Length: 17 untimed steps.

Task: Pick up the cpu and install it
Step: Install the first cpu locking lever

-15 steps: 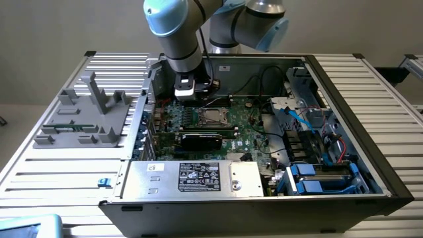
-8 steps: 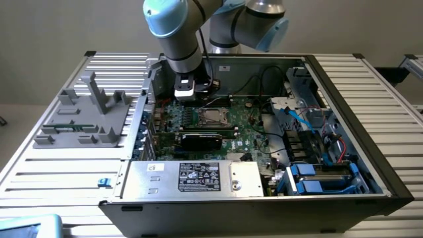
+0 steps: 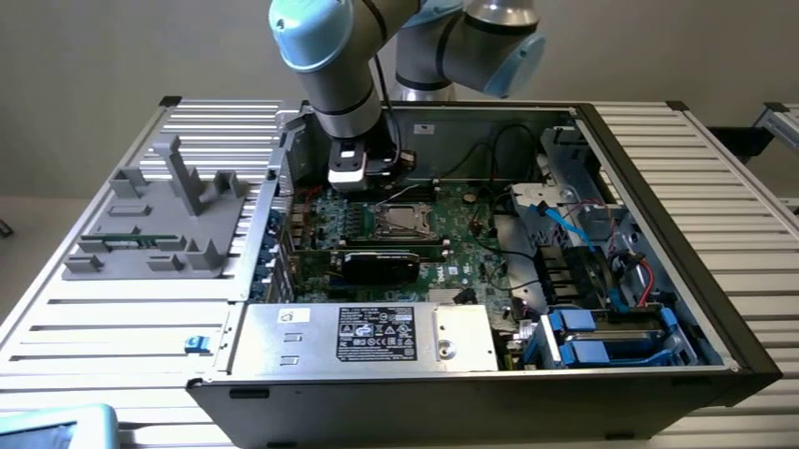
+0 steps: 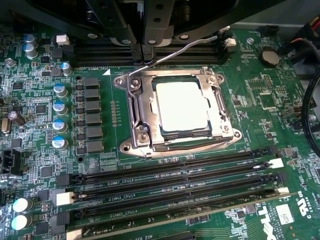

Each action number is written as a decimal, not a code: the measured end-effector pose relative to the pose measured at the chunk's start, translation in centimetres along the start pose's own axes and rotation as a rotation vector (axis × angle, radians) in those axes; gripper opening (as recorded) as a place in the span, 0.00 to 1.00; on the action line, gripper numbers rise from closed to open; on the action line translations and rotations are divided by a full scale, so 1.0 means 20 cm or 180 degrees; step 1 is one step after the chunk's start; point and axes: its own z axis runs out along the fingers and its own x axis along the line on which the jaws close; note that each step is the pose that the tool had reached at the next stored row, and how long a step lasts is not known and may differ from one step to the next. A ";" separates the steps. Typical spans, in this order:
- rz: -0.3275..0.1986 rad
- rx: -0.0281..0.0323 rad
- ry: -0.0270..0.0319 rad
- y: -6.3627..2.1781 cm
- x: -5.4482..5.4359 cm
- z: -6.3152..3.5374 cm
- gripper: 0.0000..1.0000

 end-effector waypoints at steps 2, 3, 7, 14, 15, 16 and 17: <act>0.0020 0.0008 0.0004 0.001 0.00 0.000 0.11; 0.0028 0.0015 0.0005 0.002 -0.01 0.001 0.11; 0.0063 0.0040 0.0010 0.003 -0.01 0.006 0.11; 0.0138 0.0038 0.0032 0.005 -0.01 0.005 0.11; 0.0144 0.0039 0.0033 0.006 -0.01 0.005 0.11; 0.0149 0.0040 0.0035 0.007 -0.01 0.005 0.11; 0.0154 0.0041 0.0036 0.008 -0.01 0.004 0.11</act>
